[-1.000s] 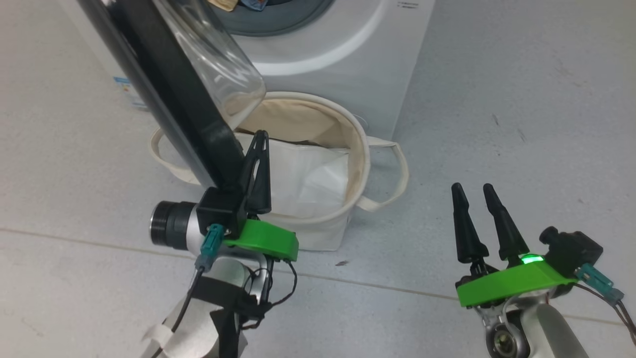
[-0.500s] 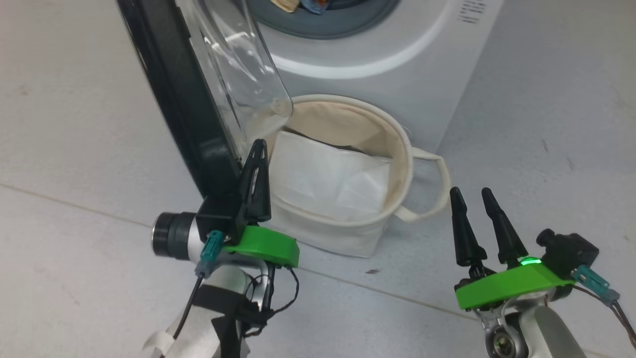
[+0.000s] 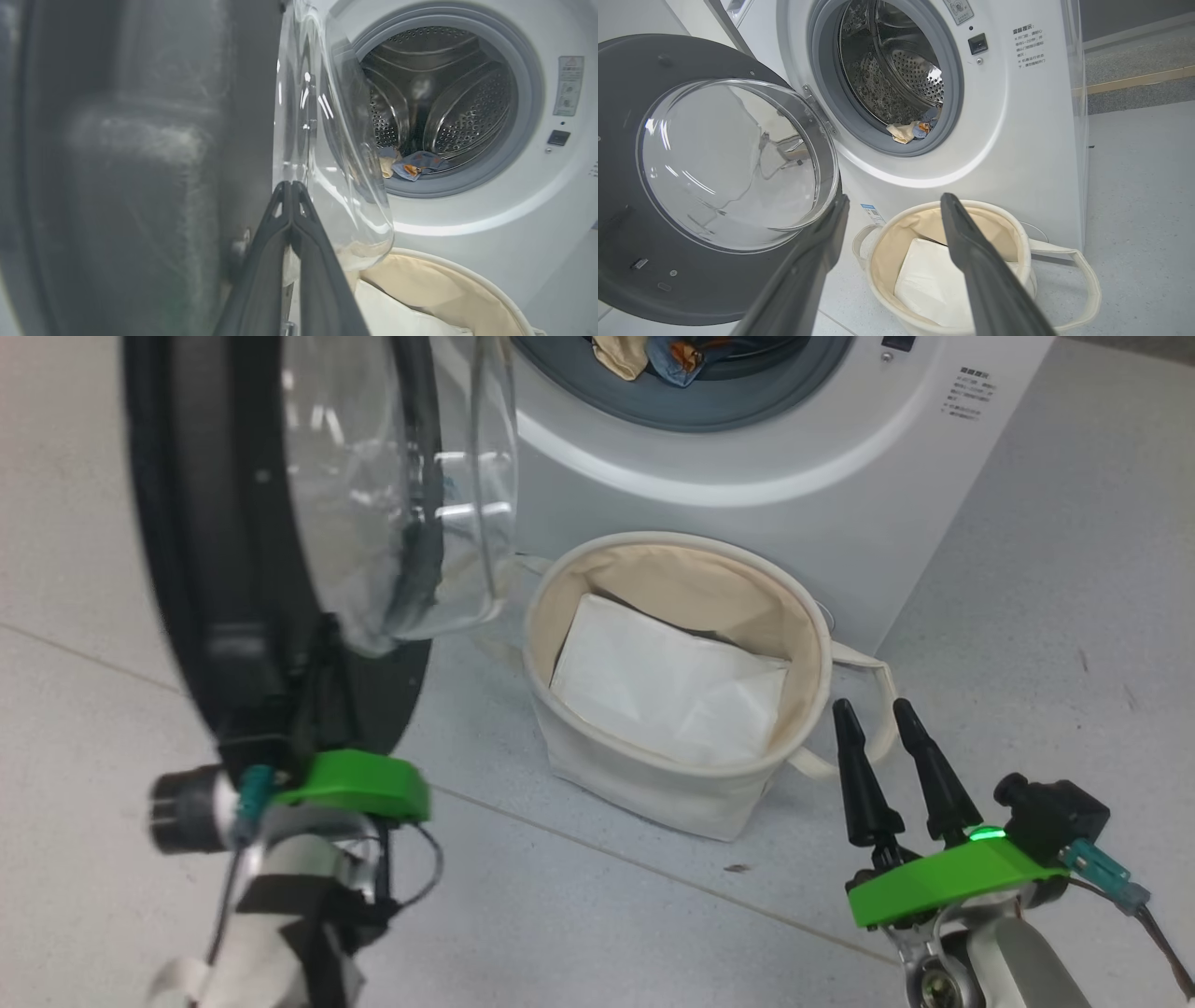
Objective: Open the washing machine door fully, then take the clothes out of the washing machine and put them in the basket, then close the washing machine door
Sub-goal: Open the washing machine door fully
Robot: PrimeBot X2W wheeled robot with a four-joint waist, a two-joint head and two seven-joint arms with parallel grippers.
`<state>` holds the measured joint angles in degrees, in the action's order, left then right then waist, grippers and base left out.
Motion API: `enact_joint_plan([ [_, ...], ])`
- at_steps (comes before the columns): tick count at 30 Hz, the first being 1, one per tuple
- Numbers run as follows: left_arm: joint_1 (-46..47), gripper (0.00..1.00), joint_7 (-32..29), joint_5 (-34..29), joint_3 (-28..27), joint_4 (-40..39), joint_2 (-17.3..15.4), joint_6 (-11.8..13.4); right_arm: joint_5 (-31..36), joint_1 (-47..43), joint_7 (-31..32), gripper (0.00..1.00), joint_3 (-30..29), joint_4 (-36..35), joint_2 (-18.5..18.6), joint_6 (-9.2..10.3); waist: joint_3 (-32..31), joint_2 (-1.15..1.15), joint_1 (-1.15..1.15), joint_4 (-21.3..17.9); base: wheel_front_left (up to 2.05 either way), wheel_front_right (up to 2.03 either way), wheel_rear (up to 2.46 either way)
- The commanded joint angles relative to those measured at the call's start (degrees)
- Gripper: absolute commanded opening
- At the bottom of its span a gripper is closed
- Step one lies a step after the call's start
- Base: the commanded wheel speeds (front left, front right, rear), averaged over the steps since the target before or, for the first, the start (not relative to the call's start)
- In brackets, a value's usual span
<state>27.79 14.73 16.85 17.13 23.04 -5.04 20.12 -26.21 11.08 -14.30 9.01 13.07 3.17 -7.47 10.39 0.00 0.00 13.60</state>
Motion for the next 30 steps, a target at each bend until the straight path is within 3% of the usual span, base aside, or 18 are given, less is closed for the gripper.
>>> enact_joint_plan([
  [1, 2.39, 0.0, 0.27, 0.46, -4.27, -0.53, -2.93, 0.13, 0.67, -0.06, -0.7, 1.0, 1.44, -1.51, -0.29, -0.02, 0.31, 0.0, 0.0, -0.26, 0.0, 0.0, 0.0],
  [14, 3.83, 0.0, 0.27, 2.68, -17.16, 1.7, -7.01, -0.04, 1.97, 0.43, -0.7, 1.0, 0.5, -1.65, -0.29, -0.02, 3.07, 0.0, 0.0, -1.45, 0.0, 0.0, 0.0],
  [30, 9.16, 0.0, 0.27, 3.34, -31.96, 6.73, -8.59, -3.68, 6.88, 1.8, -0.7, 1.0, -1.3, -2.62, -0.28, -0.02, 9.44, 0.0, 0.0, 0.5, 0.0, 0.0, 0.0],
])
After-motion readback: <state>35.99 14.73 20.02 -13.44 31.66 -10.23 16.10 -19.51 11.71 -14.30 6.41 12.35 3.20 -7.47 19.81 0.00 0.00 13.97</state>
